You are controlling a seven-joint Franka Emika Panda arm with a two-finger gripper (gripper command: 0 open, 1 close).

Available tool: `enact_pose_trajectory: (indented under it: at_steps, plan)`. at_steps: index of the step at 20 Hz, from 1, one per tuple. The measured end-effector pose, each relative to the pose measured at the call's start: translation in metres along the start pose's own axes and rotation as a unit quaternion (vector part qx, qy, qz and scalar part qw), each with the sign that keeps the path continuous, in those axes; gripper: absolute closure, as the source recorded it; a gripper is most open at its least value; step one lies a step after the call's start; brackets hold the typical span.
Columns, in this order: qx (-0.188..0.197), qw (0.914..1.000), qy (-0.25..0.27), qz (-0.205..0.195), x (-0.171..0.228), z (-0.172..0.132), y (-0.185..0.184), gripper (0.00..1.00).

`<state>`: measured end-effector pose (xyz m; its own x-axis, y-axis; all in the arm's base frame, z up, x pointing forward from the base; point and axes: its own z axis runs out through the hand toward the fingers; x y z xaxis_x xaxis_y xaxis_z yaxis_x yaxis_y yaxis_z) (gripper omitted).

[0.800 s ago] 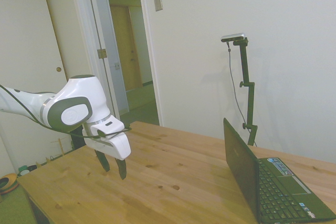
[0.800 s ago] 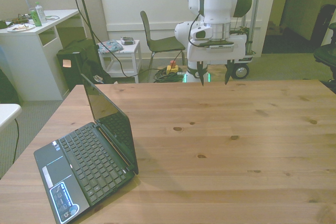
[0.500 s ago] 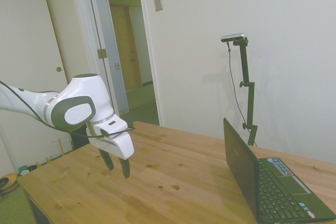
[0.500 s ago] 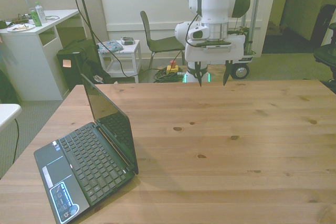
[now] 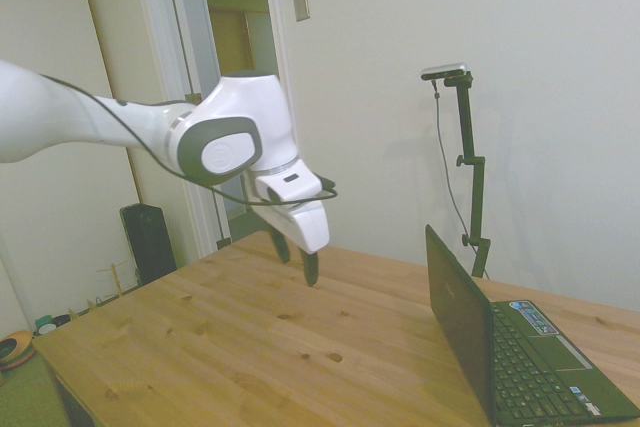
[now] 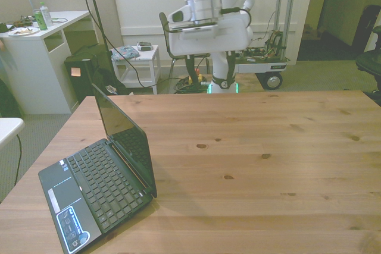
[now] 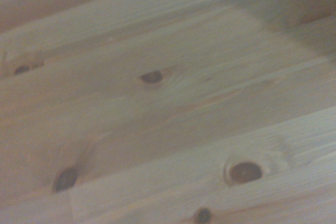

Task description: Close the laptop

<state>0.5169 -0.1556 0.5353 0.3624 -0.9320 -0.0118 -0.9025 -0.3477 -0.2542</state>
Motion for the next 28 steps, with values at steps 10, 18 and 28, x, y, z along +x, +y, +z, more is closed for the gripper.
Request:
enact_pose_trajectory:
  at_steps: [10,18,28]
  plan:
    - [-0.032,0.9886,0.001,0.147,0.130,-0.005,0.007,0.00]
    - [-0.036,0.9810,0.009,0.190,0.197,-0.029,0.022,1.00]
    - [-0.046,0.9821,0.010,0.182,0.207,-0.025,0.006,1.00]
